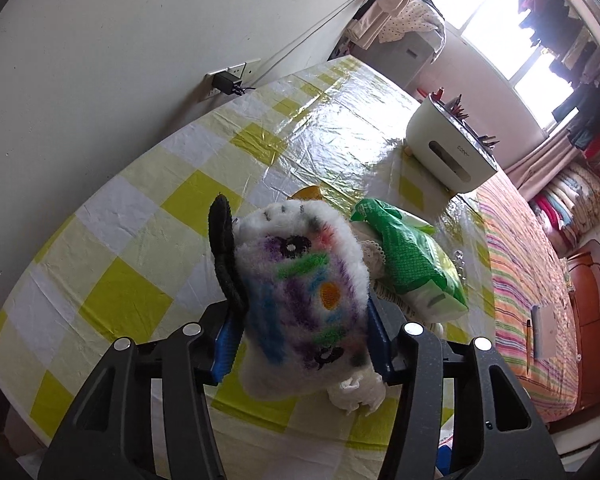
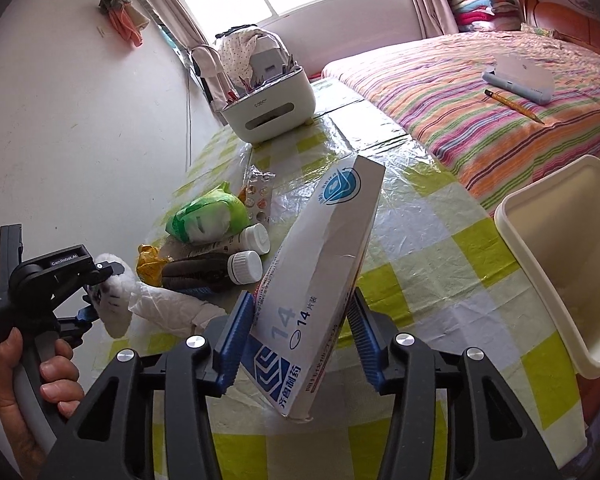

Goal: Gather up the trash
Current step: 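Grasp the white medicine box with the right tool while left tool grasps the white plush toy, then carry the medicine box over the cream bin and open the right tool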

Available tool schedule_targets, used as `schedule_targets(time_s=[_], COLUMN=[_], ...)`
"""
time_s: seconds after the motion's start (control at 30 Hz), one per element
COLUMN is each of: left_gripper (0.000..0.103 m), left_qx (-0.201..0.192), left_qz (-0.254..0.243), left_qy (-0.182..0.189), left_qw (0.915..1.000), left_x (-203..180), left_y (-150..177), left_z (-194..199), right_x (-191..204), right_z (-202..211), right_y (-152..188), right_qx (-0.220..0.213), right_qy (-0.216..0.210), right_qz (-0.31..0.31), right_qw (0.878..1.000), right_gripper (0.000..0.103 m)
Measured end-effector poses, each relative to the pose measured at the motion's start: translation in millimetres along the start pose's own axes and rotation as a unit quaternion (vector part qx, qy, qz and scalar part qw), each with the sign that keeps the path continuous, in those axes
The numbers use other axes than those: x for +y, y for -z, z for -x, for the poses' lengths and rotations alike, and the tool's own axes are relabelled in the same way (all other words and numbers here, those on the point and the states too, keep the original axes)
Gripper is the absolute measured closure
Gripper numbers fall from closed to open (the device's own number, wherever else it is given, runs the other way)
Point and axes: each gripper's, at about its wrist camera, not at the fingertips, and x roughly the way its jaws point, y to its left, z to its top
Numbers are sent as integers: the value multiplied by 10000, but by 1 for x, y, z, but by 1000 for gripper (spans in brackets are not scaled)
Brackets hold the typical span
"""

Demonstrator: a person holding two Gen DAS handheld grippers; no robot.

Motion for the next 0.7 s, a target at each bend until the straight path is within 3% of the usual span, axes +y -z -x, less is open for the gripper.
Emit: schedule_targets(time_s=[0.13,0.33,0.7], left_gripper=[52,52,52], left_qx=[-408,-1083,-1010], left_qz=[-106,-825,-1609], left_qy=[255,436,810], left_qw=[9988,9897,9784], left_x=[-9,-40,-96], left_y=[2,19,57], left_z=[25,63,65], right_x=[-6,-16,-34], right_z=[6,17,32], right_y=[-2,-6,-10], right_qx=[-142,-343,-633], right_qy=[20,95,266], right_qz=[-6,-87,-169], right_qw=[9999,9993,9975], right_gripper=[56,56,56])
